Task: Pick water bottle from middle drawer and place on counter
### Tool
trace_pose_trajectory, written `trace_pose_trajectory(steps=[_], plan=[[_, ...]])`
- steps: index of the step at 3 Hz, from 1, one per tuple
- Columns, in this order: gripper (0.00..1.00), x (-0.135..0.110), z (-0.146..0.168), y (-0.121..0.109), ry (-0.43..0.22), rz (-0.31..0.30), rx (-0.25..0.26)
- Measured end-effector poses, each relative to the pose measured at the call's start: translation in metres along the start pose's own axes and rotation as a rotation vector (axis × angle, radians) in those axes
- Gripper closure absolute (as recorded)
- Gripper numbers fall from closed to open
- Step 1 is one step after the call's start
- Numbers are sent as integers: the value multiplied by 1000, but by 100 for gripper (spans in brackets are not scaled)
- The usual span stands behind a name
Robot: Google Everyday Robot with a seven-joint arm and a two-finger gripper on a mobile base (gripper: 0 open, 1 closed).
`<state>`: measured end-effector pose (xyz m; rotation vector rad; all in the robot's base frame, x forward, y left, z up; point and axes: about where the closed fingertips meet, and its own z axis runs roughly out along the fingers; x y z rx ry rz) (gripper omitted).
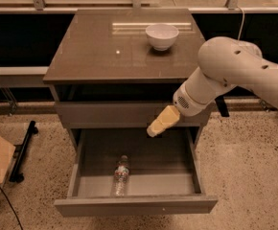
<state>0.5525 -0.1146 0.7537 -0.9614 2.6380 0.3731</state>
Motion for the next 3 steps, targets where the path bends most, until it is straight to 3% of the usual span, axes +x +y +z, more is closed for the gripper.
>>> trace_pose_trajectory(steps=[1, 2, 3], plan=[[0, 8, 50, -11, 13, 140, -54], [0, 8, 50, -11, 13, 141, -54], [0, 6, 69, -8, 16, 199, -61]])
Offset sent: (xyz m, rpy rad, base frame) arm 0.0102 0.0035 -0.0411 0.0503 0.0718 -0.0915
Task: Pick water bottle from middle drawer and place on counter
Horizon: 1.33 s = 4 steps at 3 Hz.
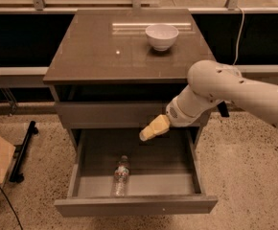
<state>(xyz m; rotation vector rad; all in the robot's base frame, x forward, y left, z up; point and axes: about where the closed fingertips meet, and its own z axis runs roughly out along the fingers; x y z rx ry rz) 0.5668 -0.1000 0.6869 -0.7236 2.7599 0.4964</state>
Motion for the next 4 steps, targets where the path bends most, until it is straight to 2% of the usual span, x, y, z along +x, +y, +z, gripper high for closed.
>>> trace_pose_trajectory(steps=[2, 3, 4], plan=[[0, 7, 85, -7, 53, 209, -24], [0, 7, 85, -7, 53, 209, -24], [0, 8, 112, 0, 71, 222, -62]])
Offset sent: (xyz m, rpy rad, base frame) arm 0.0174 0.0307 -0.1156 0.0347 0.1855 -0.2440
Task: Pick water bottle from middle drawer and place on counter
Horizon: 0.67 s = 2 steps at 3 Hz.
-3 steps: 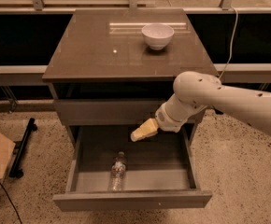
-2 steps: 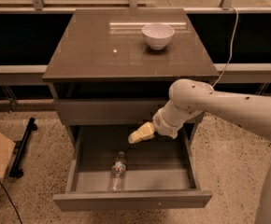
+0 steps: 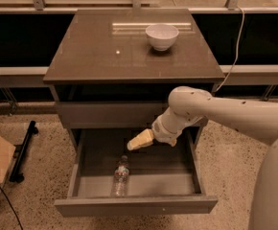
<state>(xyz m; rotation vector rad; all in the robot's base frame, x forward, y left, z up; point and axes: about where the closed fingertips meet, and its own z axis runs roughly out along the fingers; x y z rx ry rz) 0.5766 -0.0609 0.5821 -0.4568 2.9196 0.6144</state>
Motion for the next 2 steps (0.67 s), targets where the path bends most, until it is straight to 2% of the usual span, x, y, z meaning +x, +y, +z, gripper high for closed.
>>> trace_pose_trajectory(steps=[2], plan=[[0, 6, 68, 13, 81, 87, -23]])
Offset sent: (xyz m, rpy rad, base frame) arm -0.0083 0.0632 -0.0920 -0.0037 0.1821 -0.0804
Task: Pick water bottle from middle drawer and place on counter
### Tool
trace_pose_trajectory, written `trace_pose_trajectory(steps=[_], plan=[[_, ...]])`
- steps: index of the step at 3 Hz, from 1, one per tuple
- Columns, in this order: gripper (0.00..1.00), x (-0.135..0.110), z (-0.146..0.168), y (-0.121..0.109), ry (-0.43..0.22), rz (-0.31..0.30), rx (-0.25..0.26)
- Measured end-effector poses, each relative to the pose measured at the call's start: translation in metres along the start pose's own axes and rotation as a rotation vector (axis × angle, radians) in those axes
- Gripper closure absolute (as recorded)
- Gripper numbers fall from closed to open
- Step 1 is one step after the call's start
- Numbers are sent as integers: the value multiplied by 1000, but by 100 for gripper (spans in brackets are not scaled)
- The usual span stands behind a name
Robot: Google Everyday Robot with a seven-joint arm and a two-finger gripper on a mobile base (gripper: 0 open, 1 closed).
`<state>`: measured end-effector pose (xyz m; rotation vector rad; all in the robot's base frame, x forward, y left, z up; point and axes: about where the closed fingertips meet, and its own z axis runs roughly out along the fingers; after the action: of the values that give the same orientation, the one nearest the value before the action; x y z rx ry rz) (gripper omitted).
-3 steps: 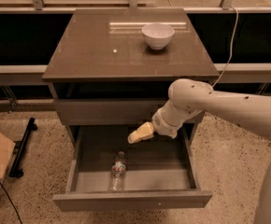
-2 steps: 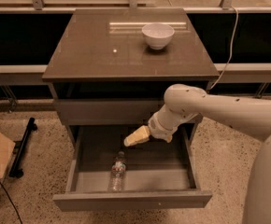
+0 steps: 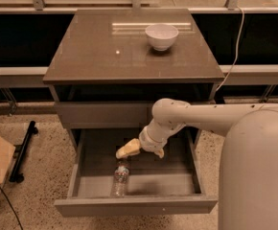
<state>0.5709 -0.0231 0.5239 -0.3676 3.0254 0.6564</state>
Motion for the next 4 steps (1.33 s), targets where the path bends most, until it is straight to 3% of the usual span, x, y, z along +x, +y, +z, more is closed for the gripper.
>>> trace_pose_trajectory(steps=[1, 4], plan=[[0, -4, 40, 8, 35, 52, -8], [0, -6, 132, 7, 84, 291, 18]])
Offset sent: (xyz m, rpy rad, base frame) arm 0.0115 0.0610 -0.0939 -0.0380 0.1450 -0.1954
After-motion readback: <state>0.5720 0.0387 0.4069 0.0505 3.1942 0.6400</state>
